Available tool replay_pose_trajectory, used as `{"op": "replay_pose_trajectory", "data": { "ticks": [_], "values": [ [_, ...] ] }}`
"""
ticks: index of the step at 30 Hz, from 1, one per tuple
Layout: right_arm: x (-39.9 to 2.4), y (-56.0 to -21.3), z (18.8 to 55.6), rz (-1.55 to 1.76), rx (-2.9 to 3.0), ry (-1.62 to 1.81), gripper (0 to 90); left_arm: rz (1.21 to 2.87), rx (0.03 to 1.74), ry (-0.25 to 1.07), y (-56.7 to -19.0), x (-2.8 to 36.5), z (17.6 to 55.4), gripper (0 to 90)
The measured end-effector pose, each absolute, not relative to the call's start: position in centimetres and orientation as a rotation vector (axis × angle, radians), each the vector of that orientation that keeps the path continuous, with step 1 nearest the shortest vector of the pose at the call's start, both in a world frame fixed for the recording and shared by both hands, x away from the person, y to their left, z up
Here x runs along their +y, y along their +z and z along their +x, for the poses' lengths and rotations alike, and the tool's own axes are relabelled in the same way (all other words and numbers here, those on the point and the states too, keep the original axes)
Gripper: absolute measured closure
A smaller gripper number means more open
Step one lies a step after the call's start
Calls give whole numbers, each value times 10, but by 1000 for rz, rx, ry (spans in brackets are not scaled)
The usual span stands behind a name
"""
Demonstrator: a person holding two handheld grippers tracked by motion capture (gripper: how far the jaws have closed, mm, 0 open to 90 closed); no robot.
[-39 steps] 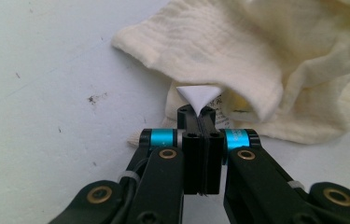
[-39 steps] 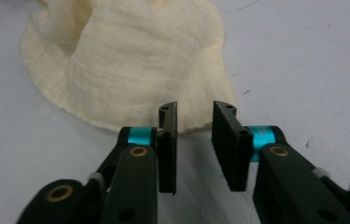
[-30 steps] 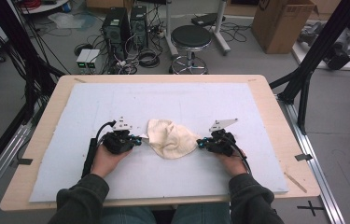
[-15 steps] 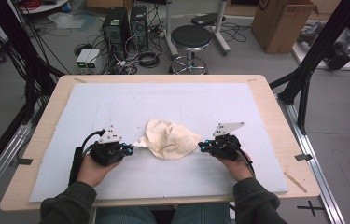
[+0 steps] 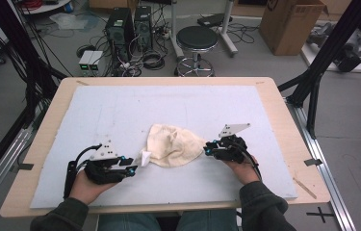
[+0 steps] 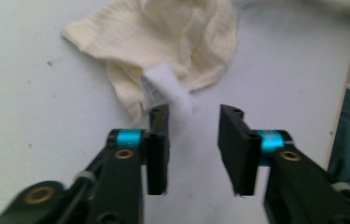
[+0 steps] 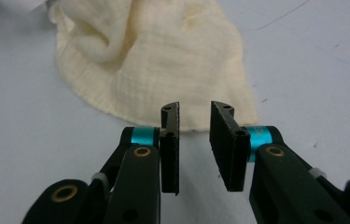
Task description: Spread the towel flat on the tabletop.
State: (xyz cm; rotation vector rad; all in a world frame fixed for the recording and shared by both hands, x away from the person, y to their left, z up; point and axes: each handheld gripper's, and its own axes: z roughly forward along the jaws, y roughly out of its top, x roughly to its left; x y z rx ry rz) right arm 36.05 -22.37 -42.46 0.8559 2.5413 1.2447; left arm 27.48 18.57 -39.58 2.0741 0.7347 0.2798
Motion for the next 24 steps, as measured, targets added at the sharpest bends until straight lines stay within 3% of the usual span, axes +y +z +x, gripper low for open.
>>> {"op": "replay_pose_trajectory", "data": {
  "ticks": [8,16,24],
  "values": [
    [-225,-429,375,907,2515,1250,653,2043,804,328,-394,177,312,574],
    [-224,-440,388,954,2537,1220,613,2163,845,234,-423,156,340,534],
    [-216,-439,395,960,2527,1230,616,2231,840,250,-433,147,344,632]
  ]
}}
